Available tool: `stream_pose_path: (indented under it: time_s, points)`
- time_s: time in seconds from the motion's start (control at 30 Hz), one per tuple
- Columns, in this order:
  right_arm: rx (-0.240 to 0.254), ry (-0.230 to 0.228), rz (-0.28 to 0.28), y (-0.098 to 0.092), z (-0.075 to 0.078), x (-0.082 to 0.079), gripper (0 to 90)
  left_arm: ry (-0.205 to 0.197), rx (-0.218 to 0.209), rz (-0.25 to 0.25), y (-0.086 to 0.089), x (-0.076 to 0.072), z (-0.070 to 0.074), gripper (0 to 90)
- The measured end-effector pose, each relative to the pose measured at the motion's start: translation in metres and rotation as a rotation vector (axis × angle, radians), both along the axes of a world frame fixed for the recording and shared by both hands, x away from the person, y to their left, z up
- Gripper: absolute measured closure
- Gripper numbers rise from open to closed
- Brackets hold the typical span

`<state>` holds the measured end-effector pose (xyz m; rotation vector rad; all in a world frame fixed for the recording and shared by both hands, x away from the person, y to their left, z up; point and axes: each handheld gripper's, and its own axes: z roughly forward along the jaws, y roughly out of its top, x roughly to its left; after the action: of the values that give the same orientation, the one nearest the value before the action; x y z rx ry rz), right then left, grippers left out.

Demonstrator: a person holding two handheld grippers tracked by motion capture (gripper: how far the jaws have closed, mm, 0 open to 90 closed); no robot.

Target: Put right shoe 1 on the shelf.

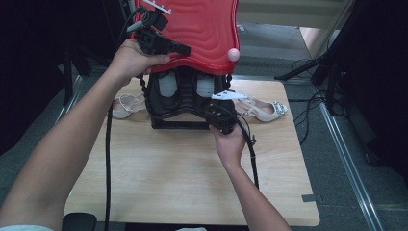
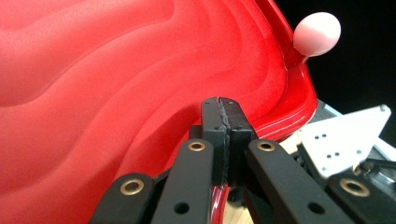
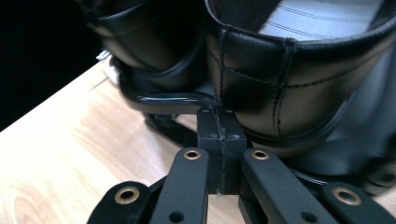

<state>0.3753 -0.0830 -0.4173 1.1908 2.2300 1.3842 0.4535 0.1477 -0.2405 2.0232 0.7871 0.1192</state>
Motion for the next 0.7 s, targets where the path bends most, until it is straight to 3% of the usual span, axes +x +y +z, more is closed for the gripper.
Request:
stream_pose_path:
  time_s: [0.1,0.2,0.3,0.37,0.5,0.6,0.7]
  points:
    - [0.001,0.012,-0.013,-0.007,0.000,0.005,90.0,0.000,0.001,0.001,0.000,0.000,0.000,90.0]
    - [-0.041,0.005,-0.043,-0.011,-0.001,0.010,90.0,-0.001,0.002,-0.001,0.000,0.000,0.000,90.0]
    - [-0.005,0.026,-0.052,-0.018,-0.004,0.013,90.0,0.004,-0.002,0.007,0.000,0.000,0.000,90.0]
    - [-0.005,0.018,-0.042,-0.020,-0.005,0.010,90.0,0.001,0.000,0.008,-0.001,-0.001,0.000,90.0]
    - [0.024,0.044,-0.008,-0.025,-0.001,0.003,90.0,-0.060,0.074,0.040,-0.010,-0.007,0.005,90.0]
    - [0.026,0.043,0.030,-0.027,0.000,-0.005,90.0,-0.063,0.061,0.028,-0.013,-0.012,0.010,83.0]
    - [0.034,0.041,0.066,-0.030,0.000,-0.012,90.0,-0.065,0.056,0.011,-0.012,-0.022,0.017,82.3]
